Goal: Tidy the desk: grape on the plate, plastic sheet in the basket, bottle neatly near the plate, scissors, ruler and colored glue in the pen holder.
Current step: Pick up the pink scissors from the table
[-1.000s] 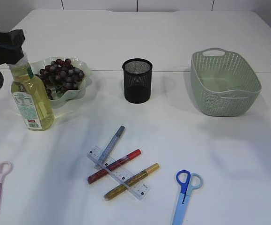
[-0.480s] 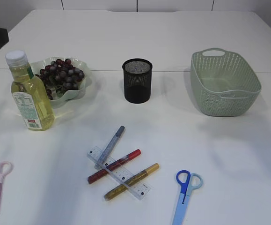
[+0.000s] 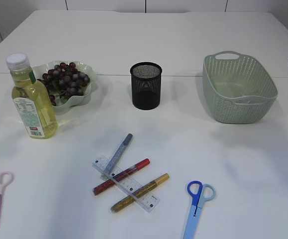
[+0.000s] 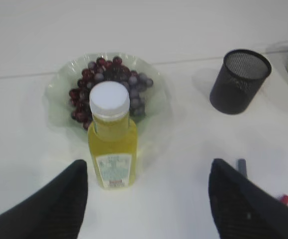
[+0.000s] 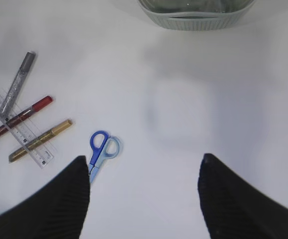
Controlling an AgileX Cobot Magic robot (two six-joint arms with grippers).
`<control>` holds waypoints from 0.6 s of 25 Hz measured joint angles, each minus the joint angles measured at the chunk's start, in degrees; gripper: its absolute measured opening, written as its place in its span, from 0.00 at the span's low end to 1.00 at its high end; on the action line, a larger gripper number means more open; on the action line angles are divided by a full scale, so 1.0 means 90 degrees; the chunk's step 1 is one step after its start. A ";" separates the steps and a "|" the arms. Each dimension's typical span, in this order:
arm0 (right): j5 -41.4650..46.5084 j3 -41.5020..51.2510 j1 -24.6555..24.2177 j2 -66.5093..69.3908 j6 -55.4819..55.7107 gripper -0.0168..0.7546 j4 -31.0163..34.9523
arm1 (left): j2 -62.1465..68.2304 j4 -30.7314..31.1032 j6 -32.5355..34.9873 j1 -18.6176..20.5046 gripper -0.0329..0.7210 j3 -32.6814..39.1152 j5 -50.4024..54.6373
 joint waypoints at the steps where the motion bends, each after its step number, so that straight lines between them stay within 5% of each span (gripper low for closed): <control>1: 0.0000 0.0000 0.0000 0.0000 0.0000 0.71 -0.0018 | -0.0042 0.0050 -0.0155 0.0000 0.77 -0.0170 0.0508; 9: 0.0000 0.0000 0.0000 0.0090 0.0000 0.71 -0.0068 | -0.0085 0.0702 -0.1863 0.0000 0.77 -0.1329 0.4055; 15: 0.0000 0.0000 0.0000 0.0120 0.0000 0.71 -0.0098 | -0.0085 0.0810 -0.2509 0.0000 0.77 -0.1481 0.5310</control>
